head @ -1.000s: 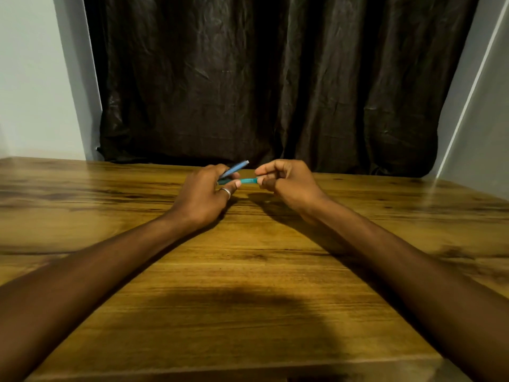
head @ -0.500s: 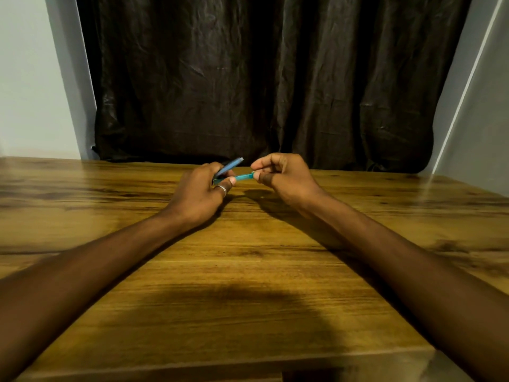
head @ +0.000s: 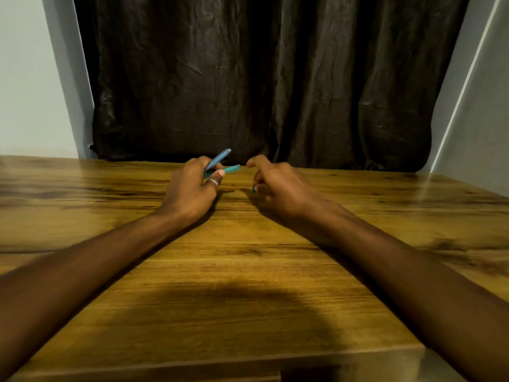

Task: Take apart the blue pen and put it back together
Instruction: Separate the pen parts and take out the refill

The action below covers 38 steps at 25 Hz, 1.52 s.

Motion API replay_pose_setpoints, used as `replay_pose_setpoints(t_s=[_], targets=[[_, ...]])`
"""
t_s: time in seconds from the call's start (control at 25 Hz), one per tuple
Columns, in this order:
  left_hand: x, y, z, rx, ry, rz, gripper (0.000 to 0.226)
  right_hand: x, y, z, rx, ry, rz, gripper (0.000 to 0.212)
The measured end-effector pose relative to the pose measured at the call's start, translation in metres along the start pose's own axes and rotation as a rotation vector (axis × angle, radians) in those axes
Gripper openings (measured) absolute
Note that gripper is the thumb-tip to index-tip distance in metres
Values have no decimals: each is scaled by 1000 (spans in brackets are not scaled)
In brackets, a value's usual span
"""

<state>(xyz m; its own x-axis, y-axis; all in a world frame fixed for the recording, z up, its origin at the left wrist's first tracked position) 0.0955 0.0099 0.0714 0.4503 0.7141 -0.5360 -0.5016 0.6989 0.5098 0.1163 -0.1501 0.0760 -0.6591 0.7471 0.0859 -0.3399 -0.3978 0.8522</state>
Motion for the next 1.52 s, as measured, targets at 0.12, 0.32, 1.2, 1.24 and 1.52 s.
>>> replay_pose_setpoints(t_s=[0.12,0.32,1.2,1.24,1.52], targets=[[5,1,2,-17,24,28,19,22,-9,1,13,141,-197,58],[10,0,3,-23,57,47,20,24,-18,1,84,164,-272,48],[-4,-9,-1,103,-20,-62,18,-4,19,3,-163,-63,211,32],[-5,-10,-2,117,-29,-84,19,-3,18,2,-162,-68,236,31],[-4,-10,-3,150,-8,-269,17,-3,17,0,-187,-103,439,18]])
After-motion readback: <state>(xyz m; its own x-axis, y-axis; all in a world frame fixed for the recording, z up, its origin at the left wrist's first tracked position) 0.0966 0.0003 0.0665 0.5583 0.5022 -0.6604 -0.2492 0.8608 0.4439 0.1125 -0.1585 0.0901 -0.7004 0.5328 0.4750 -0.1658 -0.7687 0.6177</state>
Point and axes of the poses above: each hand's wrist, its own z-axis towards the middle knuckle, its own y-axis out of the back of the hand, x = y × z, the point moved 9 cm from there along z, towards the middle knuckle, and after that the axes turned 2 degrees about x, right-handed, at the moved point
